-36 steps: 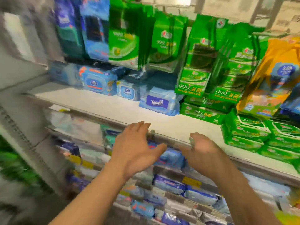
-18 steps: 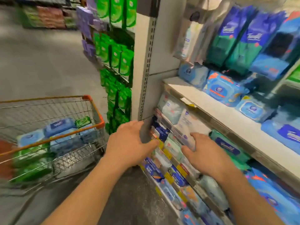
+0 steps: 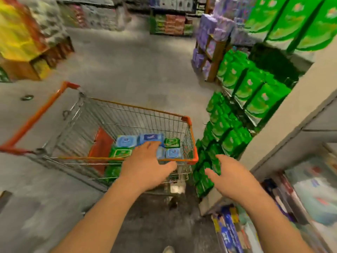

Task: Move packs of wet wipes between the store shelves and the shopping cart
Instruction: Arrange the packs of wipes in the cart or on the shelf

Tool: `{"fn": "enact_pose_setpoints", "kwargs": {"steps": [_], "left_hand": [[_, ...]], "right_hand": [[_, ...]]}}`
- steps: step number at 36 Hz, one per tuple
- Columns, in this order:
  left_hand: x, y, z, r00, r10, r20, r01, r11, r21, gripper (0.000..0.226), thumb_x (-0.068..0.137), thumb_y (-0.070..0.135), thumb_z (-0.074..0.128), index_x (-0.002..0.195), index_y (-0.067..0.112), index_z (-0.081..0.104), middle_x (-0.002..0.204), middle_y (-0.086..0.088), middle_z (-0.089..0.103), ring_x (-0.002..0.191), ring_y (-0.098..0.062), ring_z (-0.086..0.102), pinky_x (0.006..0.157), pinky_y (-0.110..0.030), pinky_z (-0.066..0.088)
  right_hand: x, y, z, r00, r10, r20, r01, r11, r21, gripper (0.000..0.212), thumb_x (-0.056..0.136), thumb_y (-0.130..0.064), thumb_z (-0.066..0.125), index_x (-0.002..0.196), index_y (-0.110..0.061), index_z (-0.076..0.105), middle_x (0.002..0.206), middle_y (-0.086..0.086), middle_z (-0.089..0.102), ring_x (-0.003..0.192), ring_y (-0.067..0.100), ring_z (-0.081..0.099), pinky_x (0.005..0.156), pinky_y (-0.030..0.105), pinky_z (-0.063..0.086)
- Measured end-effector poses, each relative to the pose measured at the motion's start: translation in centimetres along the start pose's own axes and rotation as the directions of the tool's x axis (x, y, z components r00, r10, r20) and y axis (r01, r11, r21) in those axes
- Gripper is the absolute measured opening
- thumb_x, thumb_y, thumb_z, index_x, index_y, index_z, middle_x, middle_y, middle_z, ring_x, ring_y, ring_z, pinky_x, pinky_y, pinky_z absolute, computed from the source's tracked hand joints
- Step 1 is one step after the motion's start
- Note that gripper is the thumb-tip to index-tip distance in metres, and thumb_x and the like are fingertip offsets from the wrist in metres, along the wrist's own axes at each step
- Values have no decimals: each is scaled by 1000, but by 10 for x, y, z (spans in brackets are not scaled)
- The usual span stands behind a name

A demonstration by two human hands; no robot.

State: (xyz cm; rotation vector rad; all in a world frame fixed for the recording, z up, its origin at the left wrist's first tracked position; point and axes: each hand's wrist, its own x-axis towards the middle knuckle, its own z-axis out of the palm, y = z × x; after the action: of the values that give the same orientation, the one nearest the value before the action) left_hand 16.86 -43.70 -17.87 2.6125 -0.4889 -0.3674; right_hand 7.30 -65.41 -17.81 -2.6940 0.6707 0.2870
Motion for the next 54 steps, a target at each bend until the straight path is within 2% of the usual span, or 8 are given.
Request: {"fn": "enact_pose_setpoints", "kwargs": {"steps": [7,12,18,26,32,39,49,54], "left_hand": [[58,-38,-31,985,-155,-82,153,988,-30,74,81,65,66,144,31,48,145,5,50,131,-20,50,106,-41,46],[82,-71,-46,959,-268,-96,257,960,-112,83,77,71,63,149,36,42,149,7,46,131,-19,50,107,-39,44],[114,-119,-59,940,-328,-89,309,934,-180,68,87,58,68,146,33,45,149,3,46,130,-18,49,94,-31,38],[172,-202,-77,929,-369,-36,358,918,-171,81,75,80,57,143,35,48,140,1,55,124,-23,54,95,-39,46],[207,-245,-101,925,-380,-8,365,895,-257,49,82,58,70,112,20,59,111,-3,60,100,-25,61,90,-42,51],[243,-270,-100,925,-364,107,380,889,-255,71,88,56,66,148,22,47,146,-5,51,134,-25,49,99,-36,39],[285,-302,-48,881,-395,261,446,877,-178,65,89,58,64,143,25,51,142,-4,57,124,-24,57,88,-32,41],[306,-323,-8,797,-340,500,453,884,-120,47,95,55,58,135,31,56,137,2,61,115,-21,59,88,-29,43]], "right_hand": [[93,-51,0,983,-175,54,175,984,7,33,92,-53,57,115,-30,58,113,-1,64,108,25,63,88,40,54],[137,-88,8,962,-228,148,233,972,-20,65,98,-50,55,150,-13,41,152,9,46,136,26,47,107,35,42],[180,-133,27,933,-290,214,304,952,-38,57,99,-48,55,146,-17,45,146,8,51,128,26,52,101,37,45],[232,-201,57,926,-272,261,305,948,-94,59,93,-58,51,140,-22,50,136,6,58,115,26,58,94,39,52],[259,-251,74,930,-260,260,285,957,-61,53,96,-52,54,141,-24,51,138,1,57,115,24,58,86,32,45],[278,-282,88,901,-211,379,252,966,-64,63,101,-52,49,153,-17,36,155,6,43,135,27,47,105,37,41],[328,-273,137,806,-156,571,182,983,12,68,101,-53,48,158,-20,31,164,-1,31,147,22,35,116,37,34],[355,-262,184,737,-92,670,77,996,53,64,100,-57,49,151,-21,41,157,1,43,137,22,47,111,41,42]]}}
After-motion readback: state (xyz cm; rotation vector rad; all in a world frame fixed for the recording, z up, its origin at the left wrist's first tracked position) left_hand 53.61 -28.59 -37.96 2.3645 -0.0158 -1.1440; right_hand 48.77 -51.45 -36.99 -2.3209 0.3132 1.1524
